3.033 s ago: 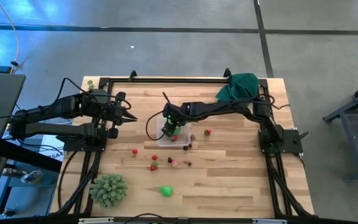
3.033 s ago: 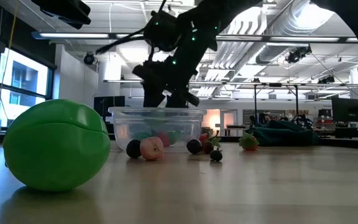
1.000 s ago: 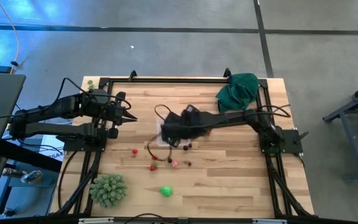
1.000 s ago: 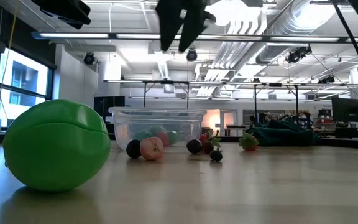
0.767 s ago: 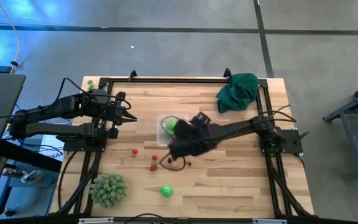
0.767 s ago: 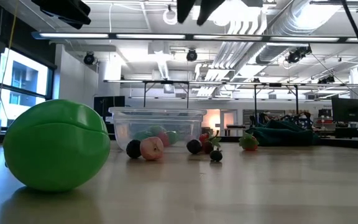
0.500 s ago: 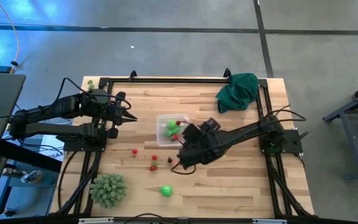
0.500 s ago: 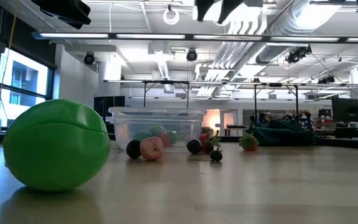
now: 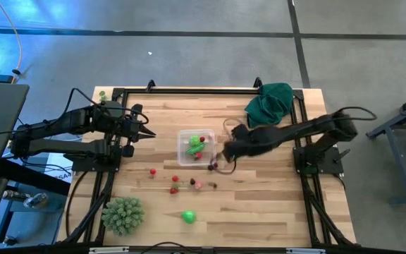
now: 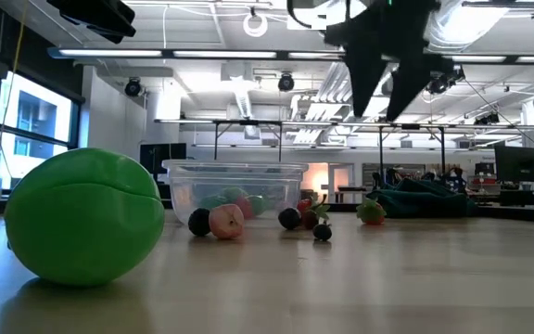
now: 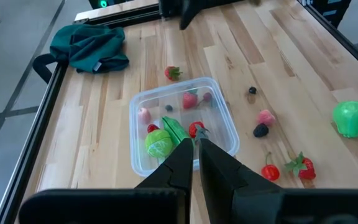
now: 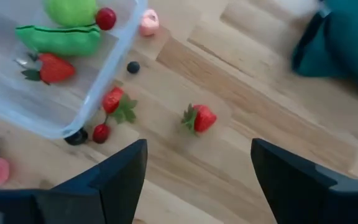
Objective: Pick and placing Produce into tupperware
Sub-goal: Put the red strawberry into the transparent container
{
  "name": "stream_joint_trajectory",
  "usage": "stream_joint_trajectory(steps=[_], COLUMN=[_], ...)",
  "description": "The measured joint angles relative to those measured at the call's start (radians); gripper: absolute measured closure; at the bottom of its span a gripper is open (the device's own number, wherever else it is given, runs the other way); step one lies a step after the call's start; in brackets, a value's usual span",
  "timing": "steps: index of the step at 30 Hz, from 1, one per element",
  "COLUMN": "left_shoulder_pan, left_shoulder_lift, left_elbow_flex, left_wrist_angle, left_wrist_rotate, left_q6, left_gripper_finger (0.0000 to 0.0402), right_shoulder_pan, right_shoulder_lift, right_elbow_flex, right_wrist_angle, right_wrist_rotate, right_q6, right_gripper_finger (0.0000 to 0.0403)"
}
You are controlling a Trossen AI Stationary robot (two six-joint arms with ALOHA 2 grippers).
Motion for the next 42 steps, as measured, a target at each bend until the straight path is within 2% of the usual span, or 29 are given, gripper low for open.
stream_joint_trajectory(steps=[6, 10, 13, 19, 28, 42], left_shoulder_pan=[0.0, 0.0, 0.0, 0.0, 0.0, 0.0], left_shoulder_lift=[0.0, 0.0, 0.0, 0.0, 0.0, 0.0], left_elbow_flex=[0.0, 0.0, 0.0, 0.0, 0.0, 0.0], left_wrist_angle=[0.0, 0.0, 0.0, 0.0, 0.0, 0.0], left_wrist_rotate=[0.0, 0.0, 0.0, 0.0, 0.0, 0.0], left_q6=[0.0, 0.0, 0.0, 0.0, 0.0, 0.0], left_gripper_finger=[0.0383, 0.0383, 0.0383, 0.0383, 0.0383, 0.0383], right_shoulder_pan=[-0.158, -0.228, -0.258, -0.274, -0.279, -0.267], right_shoulder_lift=[-0.108, -0.111, -0.104, -0.059, 0.022, 0.096], right_elbow_flex=[-0.255, -0.344, -0.386, -0.41, -0.41, -0.409], right_wrist_angle=[0.268, 0.39, 0.488, 0.561, 0.571, 0.585], right_wrist_rotate=[-0.166, -0.267, -0.291, -0.314, -0.34, -0.36], right_q6=[-0.107, -0.12, -0.12, -0.12, -0.234, -0.251], right_gripper_finger=[0.0124, 0.0124, 0.0124, 0.0124, 0.0124, 0.0124])
